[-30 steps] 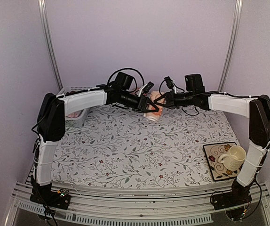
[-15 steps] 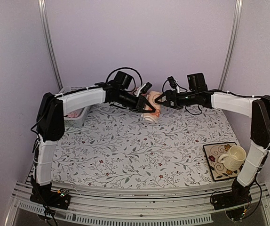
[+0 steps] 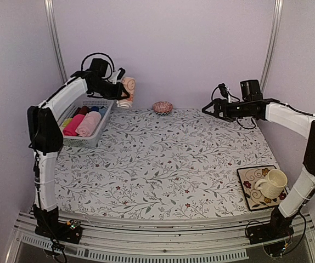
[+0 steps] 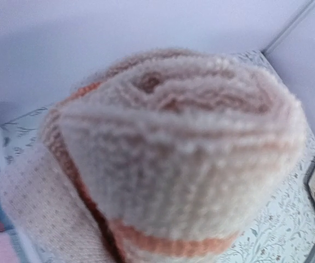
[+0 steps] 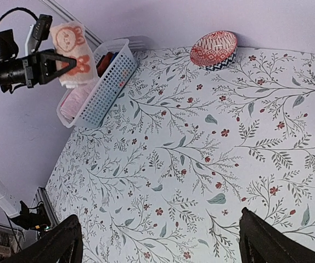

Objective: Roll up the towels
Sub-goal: Place the towel in the bin.

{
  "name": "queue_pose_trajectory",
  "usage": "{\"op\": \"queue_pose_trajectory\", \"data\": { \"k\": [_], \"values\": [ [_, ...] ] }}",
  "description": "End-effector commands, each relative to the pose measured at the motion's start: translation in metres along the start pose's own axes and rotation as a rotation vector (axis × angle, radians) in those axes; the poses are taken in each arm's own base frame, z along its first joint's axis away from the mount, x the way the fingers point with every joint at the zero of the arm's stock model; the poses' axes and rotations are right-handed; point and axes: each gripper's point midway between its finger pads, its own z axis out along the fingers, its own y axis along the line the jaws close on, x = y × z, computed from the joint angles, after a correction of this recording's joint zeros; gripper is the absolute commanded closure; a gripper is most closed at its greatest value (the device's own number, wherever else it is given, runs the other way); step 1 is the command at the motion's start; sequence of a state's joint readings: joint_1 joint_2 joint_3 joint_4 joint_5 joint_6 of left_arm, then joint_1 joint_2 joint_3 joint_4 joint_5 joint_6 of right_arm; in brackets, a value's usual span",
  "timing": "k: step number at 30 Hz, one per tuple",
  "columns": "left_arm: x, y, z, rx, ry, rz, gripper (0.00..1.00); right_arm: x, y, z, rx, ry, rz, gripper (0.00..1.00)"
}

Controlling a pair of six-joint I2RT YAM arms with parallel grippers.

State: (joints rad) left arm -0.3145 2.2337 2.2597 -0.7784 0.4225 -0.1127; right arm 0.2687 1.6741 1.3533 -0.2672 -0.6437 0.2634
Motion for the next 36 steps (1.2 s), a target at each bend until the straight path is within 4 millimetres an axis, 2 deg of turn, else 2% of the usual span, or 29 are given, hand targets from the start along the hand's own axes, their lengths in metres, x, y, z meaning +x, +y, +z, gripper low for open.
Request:
{"op": "queue_pose_trajectory", "data": {
  "k": [1, 6, 10, 12, 15, 17, 21, 26, 29, 31, 36],
  "values": [
    [0.001, 0.085, -0.026, -0.332, 0.041, 0.041, 1.00, 0.020, -0.006, -0.009, 0.048, 0.042, 0.003, 0.01],
    [-0.001, 0.165, -0.041, -0.617, 0.053, 0.076, 1.00, 0.034, -0.010, -0.014, 0.075, 0.074, 0.008, 0.01],
    [0.004, 0.219, -0.041, -0.745, 0.055, 0.090, 1.00, 0.045, -0.011, -0.020, 0.091, 0.080, -0.001, 0.01],
    [0.008, 0.241, -0.037, -0.782, 0.055, 0.094, 1.00, 0.057, -0.015, -0.021, 0.101, 0.094, 0.009, 0.01],
    [0.006, 0.263, -0.028, -0.817, 0.034, 0.111, 1.00, 0.070, -0.021, -0.023, 0.120, 0.105, 0.019, 0.01],
    [0.001, 0.269, -0.022, -0.818, 0.004, 0.131, 1.00, 0.079, -0.025, -0.024, 0.135, 0.114, 0.030, 0.01],
    [0.002, 0.274, -0.007, -0.788, -0.014, 0.150, 1.00, 0.085, -0.029, -0.027, 0.159, 0.103, 0.037, 0.01],
    [0.024, 0.276, 0.006, -0.688, 0.025, 0.075, 1.00, 0.081, -0.031, -0.025, 0.167, 0.089, 0.047, 0.01],
    [0.034, 0.267, 0.011, -0.612, 0.047, 0.039, 1.00, 0.078, -0.031, -0.023, 0.166, 0.087, 0.049, 0.01],
    [0.037, 0.261, 0.012, -0.571, 0.060, 0.022, 1.00, 0.076, -0.032, -0.021, 0.164, 0.089, 0.051, 0.01],
    [0.048, 0.261, 0.005, -0.528, 0.099, -0.041, 1.00, 0.071, -0.031, -0.017, 0.158, 0.092, 0.047, 0.01]
  ]
}}
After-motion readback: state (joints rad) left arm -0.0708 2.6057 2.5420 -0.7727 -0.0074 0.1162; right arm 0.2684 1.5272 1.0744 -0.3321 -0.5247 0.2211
